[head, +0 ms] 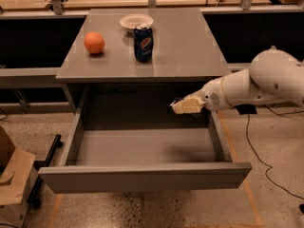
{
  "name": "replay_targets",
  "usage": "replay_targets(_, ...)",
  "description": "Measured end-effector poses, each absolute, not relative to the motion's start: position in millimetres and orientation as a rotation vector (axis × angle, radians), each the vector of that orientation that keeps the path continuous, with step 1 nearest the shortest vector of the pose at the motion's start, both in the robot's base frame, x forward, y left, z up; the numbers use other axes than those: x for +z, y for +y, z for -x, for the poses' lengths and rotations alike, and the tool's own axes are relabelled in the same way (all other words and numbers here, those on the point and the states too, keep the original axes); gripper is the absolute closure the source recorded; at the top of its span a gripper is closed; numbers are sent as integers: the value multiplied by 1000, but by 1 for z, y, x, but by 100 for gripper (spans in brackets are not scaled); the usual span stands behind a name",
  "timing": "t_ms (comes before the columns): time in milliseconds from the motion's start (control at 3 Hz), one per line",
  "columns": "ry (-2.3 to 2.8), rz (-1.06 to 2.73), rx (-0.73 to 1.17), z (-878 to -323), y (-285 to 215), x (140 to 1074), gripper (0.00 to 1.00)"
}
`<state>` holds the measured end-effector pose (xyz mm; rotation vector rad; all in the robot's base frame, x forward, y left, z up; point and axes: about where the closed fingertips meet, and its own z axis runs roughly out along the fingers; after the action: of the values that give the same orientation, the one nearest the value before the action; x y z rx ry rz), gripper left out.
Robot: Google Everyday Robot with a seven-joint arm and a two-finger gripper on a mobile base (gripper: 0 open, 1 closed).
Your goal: Place rxbar blueberry into top drawer
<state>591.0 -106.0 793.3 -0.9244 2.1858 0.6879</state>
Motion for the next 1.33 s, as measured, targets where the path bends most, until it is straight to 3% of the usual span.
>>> replay_targets(1000,2211,947,773,-585,-82,740,100)
replay_targets(1333,2249,942,888,-574,-56,689,82)
